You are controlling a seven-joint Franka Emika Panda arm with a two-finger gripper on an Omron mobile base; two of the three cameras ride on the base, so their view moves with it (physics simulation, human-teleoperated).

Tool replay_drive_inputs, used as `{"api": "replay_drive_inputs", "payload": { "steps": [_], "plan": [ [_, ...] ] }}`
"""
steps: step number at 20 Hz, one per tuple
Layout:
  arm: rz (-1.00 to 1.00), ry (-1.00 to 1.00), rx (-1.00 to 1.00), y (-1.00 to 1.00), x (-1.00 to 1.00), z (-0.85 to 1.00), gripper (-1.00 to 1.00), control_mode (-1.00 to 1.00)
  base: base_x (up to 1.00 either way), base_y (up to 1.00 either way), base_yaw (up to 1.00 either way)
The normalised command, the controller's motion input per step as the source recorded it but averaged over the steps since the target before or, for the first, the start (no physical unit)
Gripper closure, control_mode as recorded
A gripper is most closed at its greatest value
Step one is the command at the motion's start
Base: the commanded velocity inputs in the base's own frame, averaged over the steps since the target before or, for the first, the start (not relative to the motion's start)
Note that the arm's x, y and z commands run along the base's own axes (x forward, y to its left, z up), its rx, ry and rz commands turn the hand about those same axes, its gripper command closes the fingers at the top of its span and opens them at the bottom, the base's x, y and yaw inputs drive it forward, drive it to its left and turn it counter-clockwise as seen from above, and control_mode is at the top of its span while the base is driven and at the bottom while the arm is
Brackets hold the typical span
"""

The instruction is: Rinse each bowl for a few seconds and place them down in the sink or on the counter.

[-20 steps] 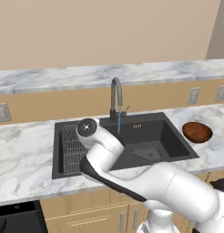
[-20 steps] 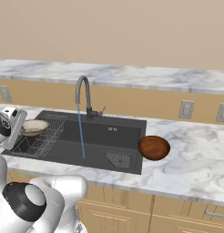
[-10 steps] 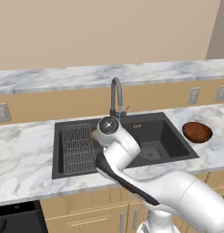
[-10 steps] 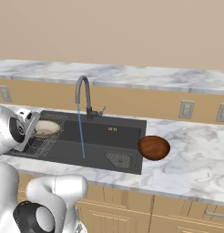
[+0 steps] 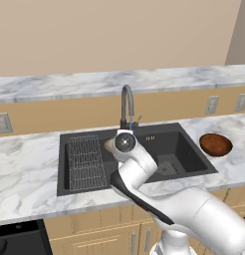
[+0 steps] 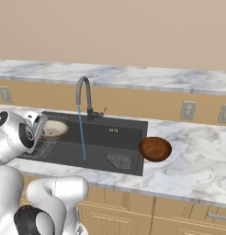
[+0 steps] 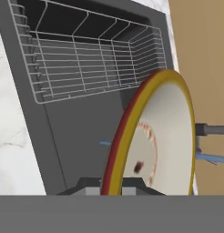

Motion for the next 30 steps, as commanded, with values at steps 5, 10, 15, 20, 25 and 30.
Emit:
{"api": "replay_drive_inputs", "payload": {
  "steps": [5, 10, 15, 20, 25, 30],
  "plan": [
    [0.0, 0.0, -0.04, -0.1, 0.3, -0.06, 1.0, -1.0, 0.0, 0.0, 0.0],
    [0.0, 0.0, -0.01, -0.12, 0.26, 0.0, 1.0, -1.0, 0.0, 0.0, 0.0],
    [-0.01, 0.02, -0.01, -0.06, 0.27, 0.0, 1.0, -1.0, 0.0, 0.0, 0.0],
    [-0.02, 0.01, -0.03, -0.01, 0.25, -0.05, 1.0, -1.0, 0.0, 0.0, 0.0],
    [-0.01, 0.0, -0.06, 0.0, 0.23, -0.11, 1.0, -1.0, 0.0, 0.0, 0.0],
    [-0.01, 0.0, -0.06, -0.01, 0.24, -0.13, 1.0, -1.0, 0.0, 0.0, 0.0]
  ]
}}
